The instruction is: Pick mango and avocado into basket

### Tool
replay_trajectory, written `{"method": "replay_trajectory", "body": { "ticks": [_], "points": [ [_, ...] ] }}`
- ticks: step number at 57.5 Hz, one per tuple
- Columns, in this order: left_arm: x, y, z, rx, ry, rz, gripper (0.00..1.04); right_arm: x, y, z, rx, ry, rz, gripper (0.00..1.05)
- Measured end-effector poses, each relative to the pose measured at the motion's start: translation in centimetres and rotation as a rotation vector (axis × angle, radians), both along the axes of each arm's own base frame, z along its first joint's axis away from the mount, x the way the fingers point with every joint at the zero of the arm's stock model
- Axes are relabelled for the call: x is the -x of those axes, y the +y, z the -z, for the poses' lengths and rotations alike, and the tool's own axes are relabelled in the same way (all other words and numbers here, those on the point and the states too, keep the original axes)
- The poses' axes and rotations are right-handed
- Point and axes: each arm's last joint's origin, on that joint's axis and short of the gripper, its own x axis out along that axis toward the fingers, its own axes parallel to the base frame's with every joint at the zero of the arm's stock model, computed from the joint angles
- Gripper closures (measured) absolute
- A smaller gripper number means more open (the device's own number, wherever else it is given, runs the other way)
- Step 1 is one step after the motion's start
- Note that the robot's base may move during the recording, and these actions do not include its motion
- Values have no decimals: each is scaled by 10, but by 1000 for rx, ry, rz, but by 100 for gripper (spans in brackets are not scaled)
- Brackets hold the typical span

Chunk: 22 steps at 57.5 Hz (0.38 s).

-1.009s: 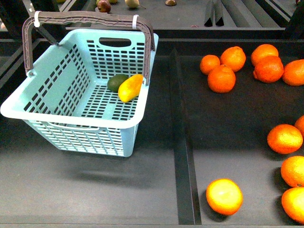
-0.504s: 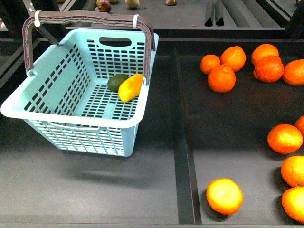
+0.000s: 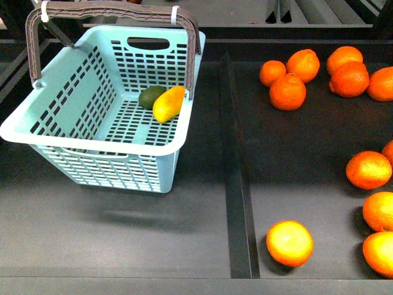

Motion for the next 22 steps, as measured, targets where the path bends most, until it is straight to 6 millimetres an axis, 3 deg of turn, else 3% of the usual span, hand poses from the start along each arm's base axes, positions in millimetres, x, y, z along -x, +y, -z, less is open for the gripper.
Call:
{"method": "replay_trajectory", "body": {
  "ticks": [22],
  "points": [
    [0, 0, 0, 0, 0, 0, 9, 0, 0, 0, 0, 0, 0, 9]
  ]
}}
